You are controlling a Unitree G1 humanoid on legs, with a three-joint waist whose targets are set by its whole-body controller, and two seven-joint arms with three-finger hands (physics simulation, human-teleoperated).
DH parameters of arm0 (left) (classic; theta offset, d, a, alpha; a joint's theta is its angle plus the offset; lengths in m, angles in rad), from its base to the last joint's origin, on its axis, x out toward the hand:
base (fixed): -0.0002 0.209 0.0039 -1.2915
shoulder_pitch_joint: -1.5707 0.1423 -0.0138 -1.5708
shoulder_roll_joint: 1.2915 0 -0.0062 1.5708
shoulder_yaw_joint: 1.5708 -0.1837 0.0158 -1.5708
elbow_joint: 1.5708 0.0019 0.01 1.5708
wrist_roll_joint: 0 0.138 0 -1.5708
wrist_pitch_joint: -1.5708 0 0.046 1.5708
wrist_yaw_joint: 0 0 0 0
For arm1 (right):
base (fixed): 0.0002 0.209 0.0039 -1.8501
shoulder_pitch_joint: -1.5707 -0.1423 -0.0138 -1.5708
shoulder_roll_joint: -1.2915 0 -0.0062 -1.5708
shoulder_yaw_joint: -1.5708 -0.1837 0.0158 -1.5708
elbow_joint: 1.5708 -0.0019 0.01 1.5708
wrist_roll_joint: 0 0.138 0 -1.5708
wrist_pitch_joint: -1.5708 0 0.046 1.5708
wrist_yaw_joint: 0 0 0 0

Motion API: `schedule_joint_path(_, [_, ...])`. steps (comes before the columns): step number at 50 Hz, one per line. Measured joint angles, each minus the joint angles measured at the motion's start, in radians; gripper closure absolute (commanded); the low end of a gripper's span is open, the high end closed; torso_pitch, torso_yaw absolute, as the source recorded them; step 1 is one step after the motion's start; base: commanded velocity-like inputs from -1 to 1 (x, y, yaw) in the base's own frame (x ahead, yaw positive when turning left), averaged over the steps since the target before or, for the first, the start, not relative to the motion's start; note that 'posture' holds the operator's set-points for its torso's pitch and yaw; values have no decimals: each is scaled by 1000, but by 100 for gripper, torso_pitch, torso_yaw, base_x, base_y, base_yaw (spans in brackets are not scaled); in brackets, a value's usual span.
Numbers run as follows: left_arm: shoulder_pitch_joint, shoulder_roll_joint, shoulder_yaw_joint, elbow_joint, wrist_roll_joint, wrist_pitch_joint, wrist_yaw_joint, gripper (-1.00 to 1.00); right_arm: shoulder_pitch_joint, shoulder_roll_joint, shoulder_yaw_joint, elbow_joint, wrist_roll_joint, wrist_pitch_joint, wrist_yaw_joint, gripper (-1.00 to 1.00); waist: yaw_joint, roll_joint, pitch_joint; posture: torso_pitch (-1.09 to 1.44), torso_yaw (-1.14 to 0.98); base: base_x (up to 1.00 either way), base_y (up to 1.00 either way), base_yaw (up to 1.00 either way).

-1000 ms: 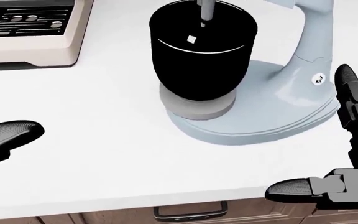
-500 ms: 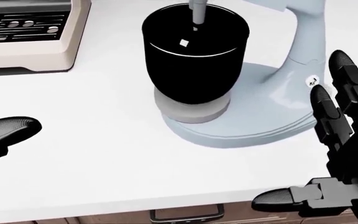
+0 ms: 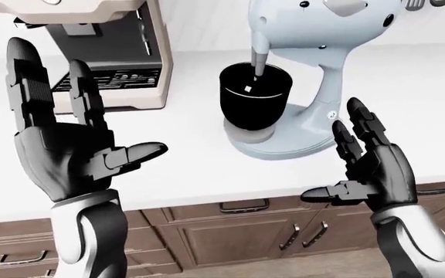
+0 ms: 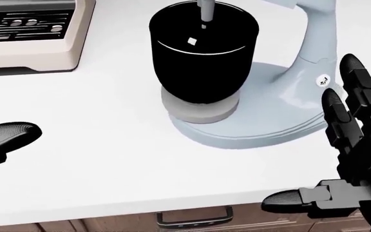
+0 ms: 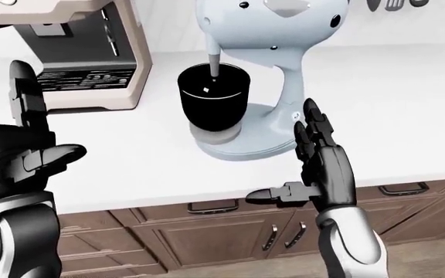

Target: Open the stand mixer head.

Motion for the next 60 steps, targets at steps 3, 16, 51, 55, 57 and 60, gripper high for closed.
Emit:
schedule_joint_path(3, [1, -1, -3, 0, 1, 0, 0, -100, -10, -5, -2, 15, -1, -6, 1, -100, 0, 0, 0, 0, 0, 0, 0, 0])
schedule_joint_path(16, [0, 0, -1, -3, -1, 3, 0, -100, -38, -24, -2, 76, -8, -53, 0, -100, 1, 0, -2, 0, 0, 0, 0, 0])
schedule_joint_path(51, [-16, 15, 13, -19, -16, 21, 10, -100, -85, -58, 6, 233, -35, -171, 25, -100, -1, 0, 0, 0, 0, 0, 0, 0])
schedule_joint_path(55, [-12, 12, 11, -15, -12, 16, 7, -100, -85, -60, 0, 220, -34, -160, 22, -100, 0, 1, 1, 0, 0, 0, 0, 0])
schedule_joint_path(57, [-13, 11, 8, -13, -10, 16, 7, -100, -90, -62, -7, 200, -29, -141, 16, -100, 1, 1, 2, 0, 0, 0, 0, 0])
schedule_joint_path(60, [-10, 10, 7, -12, -8, 16, 4, -100, -99, -65, -15, 156, -15, -108, 6, -100, 1, 0, 2, 0, 0, 0, 0, 0])
